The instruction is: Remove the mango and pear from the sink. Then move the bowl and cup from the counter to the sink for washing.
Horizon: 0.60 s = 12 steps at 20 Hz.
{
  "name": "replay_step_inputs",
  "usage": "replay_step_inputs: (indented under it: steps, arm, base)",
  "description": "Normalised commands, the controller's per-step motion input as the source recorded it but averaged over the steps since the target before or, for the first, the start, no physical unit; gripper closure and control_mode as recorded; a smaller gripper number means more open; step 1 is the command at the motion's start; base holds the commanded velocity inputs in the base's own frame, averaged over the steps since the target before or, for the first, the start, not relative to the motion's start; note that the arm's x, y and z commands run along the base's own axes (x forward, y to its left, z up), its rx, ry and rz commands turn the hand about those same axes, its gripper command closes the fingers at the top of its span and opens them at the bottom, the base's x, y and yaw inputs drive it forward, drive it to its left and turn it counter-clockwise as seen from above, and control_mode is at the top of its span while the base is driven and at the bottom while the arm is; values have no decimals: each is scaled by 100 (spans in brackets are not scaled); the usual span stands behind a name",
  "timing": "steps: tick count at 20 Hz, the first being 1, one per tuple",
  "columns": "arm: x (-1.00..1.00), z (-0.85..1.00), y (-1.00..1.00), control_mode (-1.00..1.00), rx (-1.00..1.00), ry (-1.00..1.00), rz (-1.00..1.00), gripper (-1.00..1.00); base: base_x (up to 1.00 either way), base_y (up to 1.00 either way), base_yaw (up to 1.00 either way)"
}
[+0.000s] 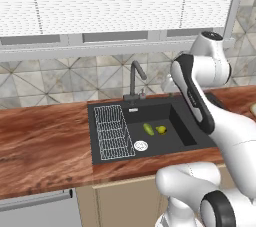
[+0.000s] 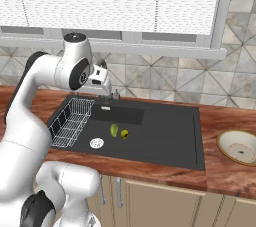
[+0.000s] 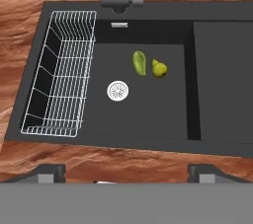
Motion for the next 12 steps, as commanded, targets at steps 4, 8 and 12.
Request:
replay_step_inputs:
  steps: [4,8,12]
  arm:
    - [-21,-5,-26,-100,0,0,0,-100]
    - [-18,-12,-25,-100,0,0,1,-100]
    - [-12,-20,-20,-100,3,0,1,-100]
  base:
    - [0,0,0]
    - [0,0,0]
    - [0,0,0]
